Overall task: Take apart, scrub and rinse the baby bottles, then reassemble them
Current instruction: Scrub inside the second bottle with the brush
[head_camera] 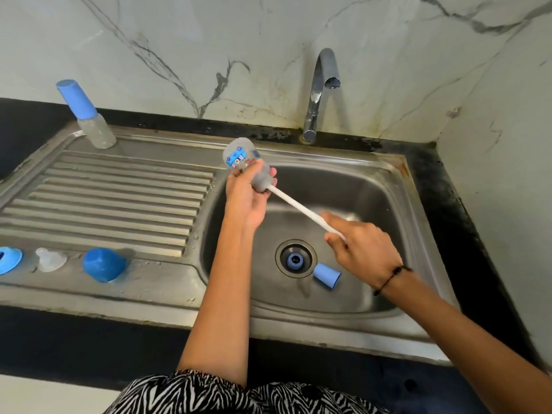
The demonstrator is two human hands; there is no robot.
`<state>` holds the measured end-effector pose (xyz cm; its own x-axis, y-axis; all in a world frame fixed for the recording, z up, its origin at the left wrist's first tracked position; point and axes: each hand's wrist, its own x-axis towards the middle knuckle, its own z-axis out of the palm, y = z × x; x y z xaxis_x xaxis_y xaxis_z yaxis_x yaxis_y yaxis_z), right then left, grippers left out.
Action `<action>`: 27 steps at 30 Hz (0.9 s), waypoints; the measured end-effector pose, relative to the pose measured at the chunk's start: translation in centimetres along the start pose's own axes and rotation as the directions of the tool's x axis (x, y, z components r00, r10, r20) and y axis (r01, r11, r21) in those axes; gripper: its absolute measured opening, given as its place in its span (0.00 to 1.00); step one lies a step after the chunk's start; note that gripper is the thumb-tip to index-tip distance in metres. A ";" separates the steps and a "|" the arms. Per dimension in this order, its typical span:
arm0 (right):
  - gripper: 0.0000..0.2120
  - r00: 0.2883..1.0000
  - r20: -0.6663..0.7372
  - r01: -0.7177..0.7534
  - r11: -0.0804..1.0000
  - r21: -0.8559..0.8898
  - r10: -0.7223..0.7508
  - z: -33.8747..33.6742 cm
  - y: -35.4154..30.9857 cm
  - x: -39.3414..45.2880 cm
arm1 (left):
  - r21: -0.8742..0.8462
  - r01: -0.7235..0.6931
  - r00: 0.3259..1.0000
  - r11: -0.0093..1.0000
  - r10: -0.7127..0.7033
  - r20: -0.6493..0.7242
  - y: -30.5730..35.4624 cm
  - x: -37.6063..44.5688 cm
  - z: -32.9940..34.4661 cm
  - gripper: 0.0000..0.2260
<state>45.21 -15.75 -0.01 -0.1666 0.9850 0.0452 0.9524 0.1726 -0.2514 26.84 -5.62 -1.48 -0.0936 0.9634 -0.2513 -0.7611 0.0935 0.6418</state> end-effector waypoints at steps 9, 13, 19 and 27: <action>0.19 0.994 0.052 0.101 0.978 -0.183 -0.093 0.0 -0.7 0.6 | -0.173 -0.015 0.999 0.985 0.009 -0.036 -2.1 -0.4 -0.5 0.10; 0.20 0.996 0.032 0.093 0.979 -0.182 -0.089 1.0 -2.0 1.3 | -0.191 -0.023 1.000 0.981 0.019 -0.023 -1.8 -0.3 -0.7 0.06; 0.27 0.989 -0.084 0.067 0.885 -0.460 -0.118 1.4 -4.2 1.8 | -0.161 -0.045 0.994 0.986 0.028 -0.105 -1.4 -0.2 0.3 0.09; 0.19 0.991 0.073 0.118 0.991 -0.068 -0.113 -2.2 -2.6 2.4 | -0.175 -0.133 0.991 0.976 0.127 -0.046 0.0 0.0 -1.0 0.09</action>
<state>42.94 -13.82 2.86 -0.2917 0.9565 0.0030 0.9411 0.2876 -0.1777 26.19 -5.90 -2.23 -0.2189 0.9549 -0.2006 -0.8422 -0.0811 0.5331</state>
